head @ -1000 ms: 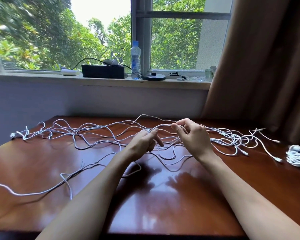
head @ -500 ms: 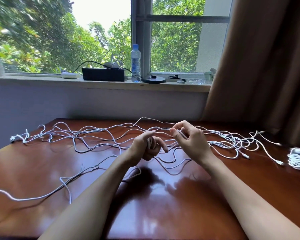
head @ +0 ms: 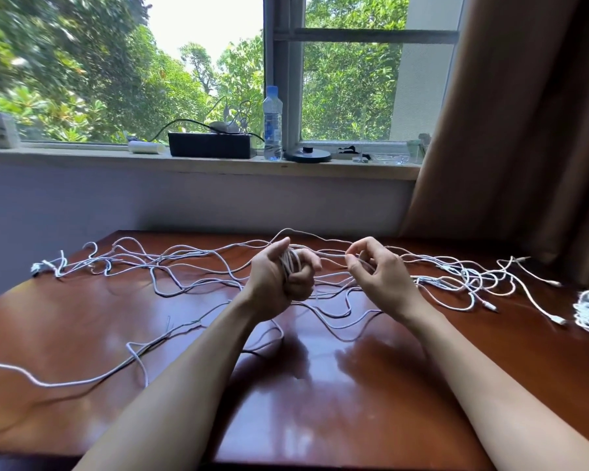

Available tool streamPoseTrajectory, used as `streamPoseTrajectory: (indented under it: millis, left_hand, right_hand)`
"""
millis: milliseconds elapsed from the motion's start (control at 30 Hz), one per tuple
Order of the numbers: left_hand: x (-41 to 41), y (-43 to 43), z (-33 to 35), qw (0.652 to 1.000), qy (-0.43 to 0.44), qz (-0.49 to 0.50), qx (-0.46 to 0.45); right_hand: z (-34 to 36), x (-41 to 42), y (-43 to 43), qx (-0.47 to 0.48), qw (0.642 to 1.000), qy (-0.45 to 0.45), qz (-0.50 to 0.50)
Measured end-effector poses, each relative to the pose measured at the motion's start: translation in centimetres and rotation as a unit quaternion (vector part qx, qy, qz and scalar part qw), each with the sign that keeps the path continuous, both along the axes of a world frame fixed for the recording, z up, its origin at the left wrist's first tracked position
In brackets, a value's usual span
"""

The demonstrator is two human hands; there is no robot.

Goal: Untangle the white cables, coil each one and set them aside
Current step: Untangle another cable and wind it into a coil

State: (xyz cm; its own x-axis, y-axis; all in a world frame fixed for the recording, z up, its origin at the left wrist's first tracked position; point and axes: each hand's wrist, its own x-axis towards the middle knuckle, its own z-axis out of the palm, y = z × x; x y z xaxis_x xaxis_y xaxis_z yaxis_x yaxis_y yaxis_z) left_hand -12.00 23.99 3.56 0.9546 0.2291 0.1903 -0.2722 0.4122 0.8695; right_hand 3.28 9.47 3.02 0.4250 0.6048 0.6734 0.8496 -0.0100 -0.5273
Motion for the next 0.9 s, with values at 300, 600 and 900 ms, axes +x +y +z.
streamPoseTrajectory:
  millis: [300,600,900]
  left_hand:
    - [-0.2,0.2,0.6,0.985,-0.097,0.044,-0.136]
    - [-0.6,1.1,1.0,0.944,-0.162,0.069,-0.279]
    - [-0.6,1.5,1.2,0.937,-0.136,0.128,-0.295]
  right_hand:
    - [-1.0,1.3,0.7,-0.06,0.998,0.014,-0.001]
    - [-1.1,0.3,0.8,-0.091,0.994,0.024,0.051]
    - [-1.2,-1.4,0.6,-0.163,0.959,0.114,0.202]
